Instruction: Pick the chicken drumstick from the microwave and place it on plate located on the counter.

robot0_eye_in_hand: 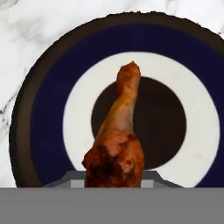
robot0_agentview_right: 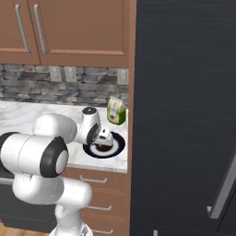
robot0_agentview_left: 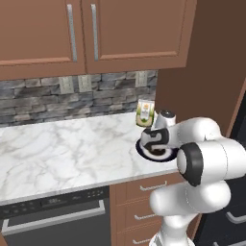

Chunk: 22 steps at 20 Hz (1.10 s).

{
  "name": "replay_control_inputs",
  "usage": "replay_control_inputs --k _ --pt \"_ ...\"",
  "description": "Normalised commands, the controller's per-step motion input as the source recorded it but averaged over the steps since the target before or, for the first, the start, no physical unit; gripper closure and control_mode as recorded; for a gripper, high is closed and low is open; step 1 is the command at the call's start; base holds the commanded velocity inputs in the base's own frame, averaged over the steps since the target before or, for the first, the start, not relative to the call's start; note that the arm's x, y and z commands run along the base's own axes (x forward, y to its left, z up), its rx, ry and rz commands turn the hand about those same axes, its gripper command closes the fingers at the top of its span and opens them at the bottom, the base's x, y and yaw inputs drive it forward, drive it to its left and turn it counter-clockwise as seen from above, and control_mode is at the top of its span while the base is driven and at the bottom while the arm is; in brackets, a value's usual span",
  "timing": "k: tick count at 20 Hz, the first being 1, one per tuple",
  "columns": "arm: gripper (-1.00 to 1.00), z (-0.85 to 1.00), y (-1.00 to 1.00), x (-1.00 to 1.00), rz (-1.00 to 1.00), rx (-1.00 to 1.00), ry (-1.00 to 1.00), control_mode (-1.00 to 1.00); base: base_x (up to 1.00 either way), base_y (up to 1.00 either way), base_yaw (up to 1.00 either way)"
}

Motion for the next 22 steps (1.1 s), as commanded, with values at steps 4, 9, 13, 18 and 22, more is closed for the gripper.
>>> replay_control_inputs --k 4,9,13,18,22 --pt "1.0 -0.23 -0.05 0.23 0.0 0.0 0.0 -1.0 0.0 0.0 0.0" --pt "-1.0 -0.06 0.0 0.17 0.0 0.0 0.0 -1.0 0.0 0.0 0.0" --pt "-1.0 -0.01 0.0 0.03 0.0 0.0 0.0 -1.0 0.0 0.0 0.0" --pt "-1.0 0.0 0.0 0.0 0.0 0.0 0.0 -1.0 0.0 0.0 0.0" --pt "-1.0 0.1 0.0 0.01 0.0 0.0 0.0 -1.0 0.0 0.0 0.0"
